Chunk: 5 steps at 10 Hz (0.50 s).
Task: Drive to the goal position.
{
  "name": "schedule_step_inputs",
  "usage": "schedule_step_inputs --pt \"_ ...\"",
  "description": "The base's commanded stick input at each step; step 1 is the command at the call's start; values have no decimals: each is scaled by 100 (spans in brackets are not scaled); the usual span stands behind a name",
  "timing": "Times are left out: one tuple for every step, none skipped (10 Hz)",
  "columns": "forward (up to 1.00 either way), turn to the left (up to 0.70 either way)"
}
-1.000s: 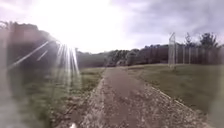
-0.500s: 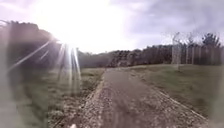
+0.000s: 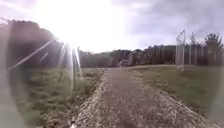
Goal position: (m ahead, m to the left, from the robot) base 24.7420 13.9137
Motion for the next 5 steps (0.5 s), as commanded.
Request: schedule_step_inputs --pt "85 0" --pt "85 0" --pt "85 0" --pt "85 0" --pt "85 0"
